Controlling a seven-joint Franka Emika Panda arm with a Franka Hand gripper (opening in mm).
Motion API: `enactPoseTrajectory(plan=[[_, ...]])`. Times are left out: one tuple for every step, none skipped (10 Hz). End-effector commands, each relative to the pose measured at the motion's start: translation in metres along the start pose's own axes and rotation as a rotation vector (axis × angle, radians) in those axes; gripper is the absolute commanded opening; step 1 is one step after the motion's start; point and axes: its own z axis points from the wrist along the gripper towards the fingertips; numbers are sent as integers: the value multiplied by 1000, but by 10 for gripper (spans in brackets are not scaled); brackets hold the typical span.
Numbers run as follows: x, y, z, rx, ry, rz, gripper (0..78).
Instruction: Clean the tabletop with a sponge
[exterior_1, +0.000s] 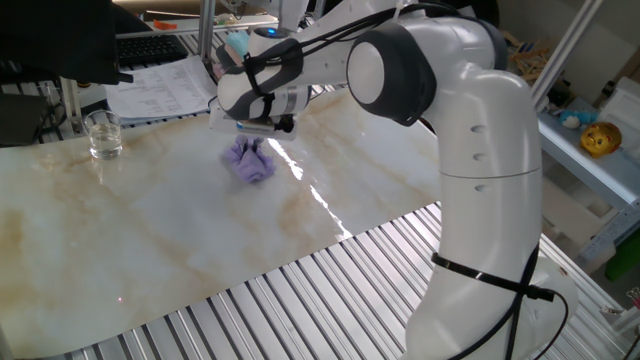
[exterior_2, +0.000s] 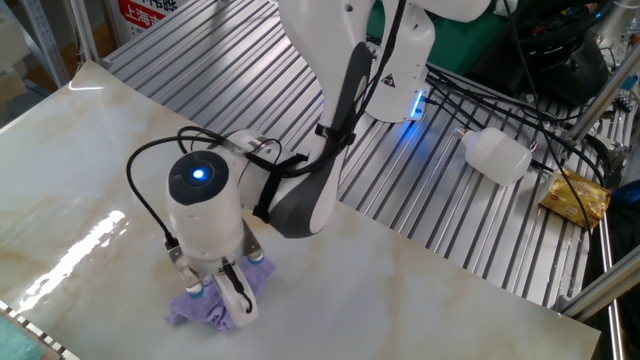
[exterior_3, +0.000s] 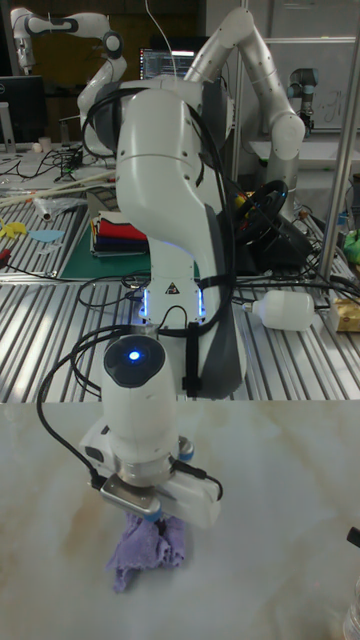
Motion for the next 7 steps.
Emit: enactPoseTrajectory(plan=[[3,5,4,-31,8,8,11],[6,10,6,-31,5,16,11],[10,15,6,-29,3,25,11],[14,19,4,-27,3,29,11],[17,21,2,-27,4,32,11],[22,25,0,-26,5,39,11],[26,29,1,-25,6,47,11]])
